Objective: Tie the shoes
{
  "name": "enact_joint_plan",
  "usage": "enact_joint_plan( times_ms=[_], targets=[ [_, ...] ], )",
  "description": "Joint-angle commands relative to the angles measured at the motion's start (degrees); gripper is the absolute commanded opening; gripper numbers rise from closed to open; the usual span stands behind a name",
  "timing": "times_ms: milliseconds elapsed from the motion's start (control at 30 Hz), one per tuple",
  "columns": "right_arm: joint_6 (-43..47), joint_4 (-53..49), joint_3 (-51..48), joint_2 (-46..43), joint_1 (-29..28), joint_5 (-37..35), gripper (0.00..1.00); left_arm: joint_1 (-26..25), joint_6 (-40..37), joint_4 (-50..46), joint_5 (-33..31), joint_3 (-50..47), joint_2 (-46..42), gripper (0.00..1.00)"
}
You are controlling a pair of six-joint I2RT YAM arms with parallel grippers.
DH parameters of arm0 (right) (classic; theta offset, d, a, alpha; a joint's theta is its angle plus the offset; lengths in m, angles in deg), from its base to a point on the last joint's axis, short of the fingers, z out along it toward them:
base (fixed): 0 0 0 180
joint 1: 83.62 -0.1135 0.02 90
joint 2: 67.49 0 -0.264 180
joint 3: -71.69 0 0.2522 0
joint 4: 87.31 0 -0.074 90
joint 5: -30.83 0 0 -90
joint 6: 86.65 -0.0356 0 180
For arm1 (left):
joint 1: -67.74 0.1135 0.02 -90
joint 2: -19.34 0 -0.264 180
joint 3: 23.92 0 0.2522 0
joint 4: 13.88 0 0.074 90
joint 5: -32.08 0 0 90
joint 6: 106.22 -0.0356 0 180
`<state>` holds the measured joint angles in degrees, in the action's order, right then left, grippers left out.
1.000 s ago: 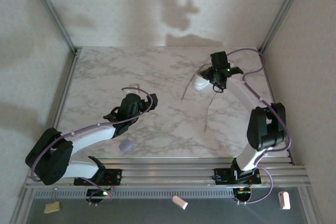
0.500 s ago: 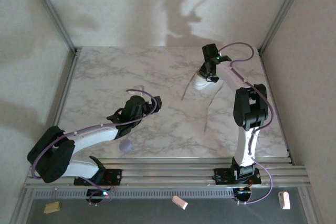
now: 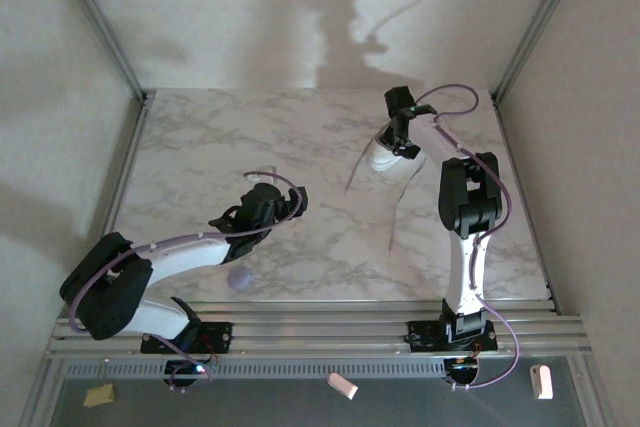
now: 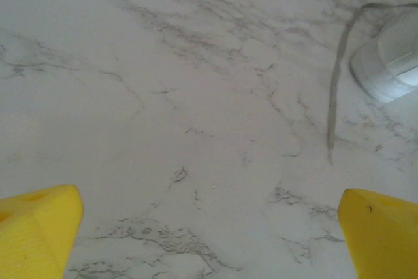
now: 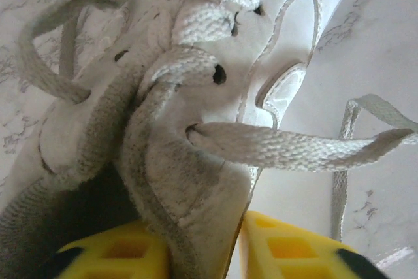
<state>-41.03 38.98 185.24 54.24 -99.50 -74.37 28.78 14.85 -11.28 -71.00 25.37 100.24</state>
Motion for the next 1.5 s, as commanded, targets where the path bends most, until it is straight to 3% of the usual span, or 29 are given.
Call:
enact_joint_plan(
  times_ms=[0, 233, 400, 800, 1267, 1467],
  targets=[
    [1.02, -0.58, -1.26, -1.27, 0.4, -0.4, 0.21, -0.46, -0.48, -1.58, 0.26, 3.7, 2.95, 1.0],
    [3.85, 1.17, -8.56, -6.9, 1.45, 0.64, 0.05, -1.5, -2.08, -3.68, 2.75, 14.29, 15.0, 0.91],
    [7.96, 2.15, -13.58, -11.88, 2.21, 3.0, 0.0, -2.52, -3.12, -8.82, 2.34, 25.72, 25.63, 0.85],
    [13.75, 4.0, -22.01, -21.8, 3.74, 9.84, 0.0, -4.67, -3.99, -22.61, 3.89, 49.64, 45.59, 0.8],
    [14.09, 4.24, -24.19, -24.7, 4.4, 10.7, 0.0, -7.04, -6.52, -43.24, -3.39, 72.34, 59.48, 0.71],
    [13.97, 4.5, -24.35, -25.04, 4.38, 10.98, 0.0, -7.86, -6.76, -48.23, -5.83, 77.8, 63.81, 0.6]
  ],
)
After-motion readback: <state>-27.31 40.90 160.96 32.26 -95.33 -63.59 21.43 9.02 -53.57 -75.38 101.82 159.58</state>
